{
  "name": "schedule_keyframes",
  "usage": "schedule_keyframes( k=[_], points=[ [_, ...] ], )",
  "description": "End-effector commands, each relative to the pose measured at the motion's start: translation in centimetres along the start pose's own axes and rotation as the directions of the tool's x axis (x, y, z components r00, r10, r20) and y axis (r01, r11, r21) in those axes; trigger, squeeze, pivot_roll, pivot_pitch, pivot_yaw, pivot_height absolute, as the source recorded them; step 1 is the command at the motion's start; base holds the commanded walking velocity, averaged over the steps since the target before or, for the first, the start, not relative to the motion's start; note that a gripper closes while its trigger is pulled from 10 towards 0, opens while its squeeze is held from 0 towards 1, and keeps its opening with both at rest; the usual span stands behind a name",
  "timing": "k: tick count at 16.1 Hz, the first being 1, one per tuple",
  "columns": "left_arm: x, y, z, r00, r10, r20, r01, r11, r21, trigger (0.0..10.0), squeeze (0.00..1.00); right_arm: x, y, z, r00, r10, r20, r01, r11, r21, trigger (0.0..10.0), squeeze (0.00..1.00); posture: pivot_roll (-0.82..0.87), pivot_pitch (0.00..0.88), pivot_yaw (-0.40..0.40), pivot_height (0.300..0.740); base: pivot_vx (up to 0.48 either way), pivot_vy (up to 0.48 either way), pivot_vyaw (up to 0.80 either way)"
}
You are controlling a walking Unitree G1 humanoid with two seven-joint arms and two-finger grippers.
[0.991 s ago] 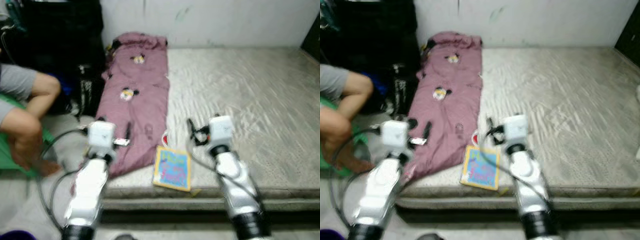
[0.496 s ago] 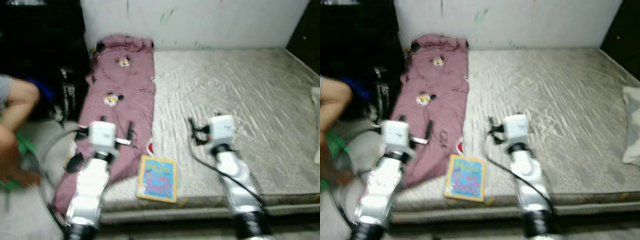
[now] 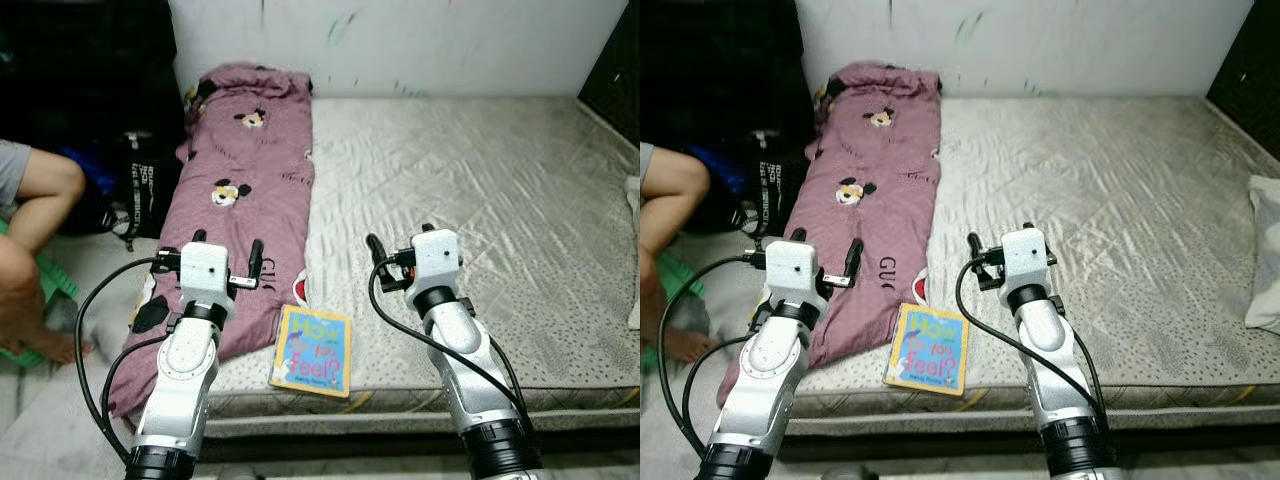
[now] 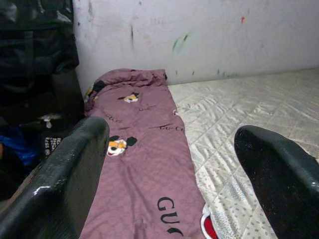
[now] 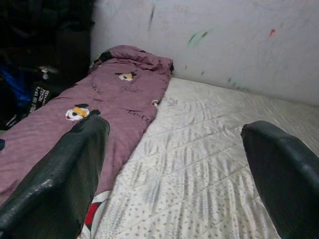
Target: Clean up the room
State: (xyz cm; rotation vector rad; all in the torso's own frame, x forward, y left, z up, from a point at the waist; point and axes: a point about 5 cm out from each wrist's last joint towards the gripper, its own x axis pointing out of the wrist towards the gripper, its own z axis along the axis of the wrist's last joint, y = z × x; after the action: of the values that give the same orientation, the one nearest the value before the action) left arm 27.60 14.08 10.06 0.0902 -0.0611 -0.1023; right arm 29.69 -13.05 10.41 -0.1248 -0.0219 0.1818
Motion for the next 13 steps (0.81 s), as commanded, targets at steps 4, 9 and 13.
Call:
schedule_keyframes(
  k=[4,9,13],
  points=[
    [0.13,-0.07,-0.08,1.0,-0.005,0.003,0.005,1.0,0.028,10.0,0.0,0.29,0.35,0.02,1.0,0.013,-0.006,-0.013,0.999,-0.03,10.0,0.0,0.03,0.0,-0.009,0.74,0.0,0.0,0.52],
    [0.18,-0.27,-0.15,1.0,-0.023,0.003,0.023,0.999,0.024,10.0,0.0,0.34,0.12,-0.02,1.0,0.003,-0.008,-0.003,1.0,-0.021,10.0,0.0,0.03,0.0,-0.01,0.74,0.0,0.0,0.0],
    [0.28,-0.32,-0.18,1.0,-0.021,0.003,0.021,0.999,0.03,10.0,0.0,0.41,0.1,-0.04,1.0,0.005,-0.01,-0.006,1.0,-0.029,10.0,0.0,0.03,0.0,-0.01,0.74,0.0,0.0,0.0]
  ],
)
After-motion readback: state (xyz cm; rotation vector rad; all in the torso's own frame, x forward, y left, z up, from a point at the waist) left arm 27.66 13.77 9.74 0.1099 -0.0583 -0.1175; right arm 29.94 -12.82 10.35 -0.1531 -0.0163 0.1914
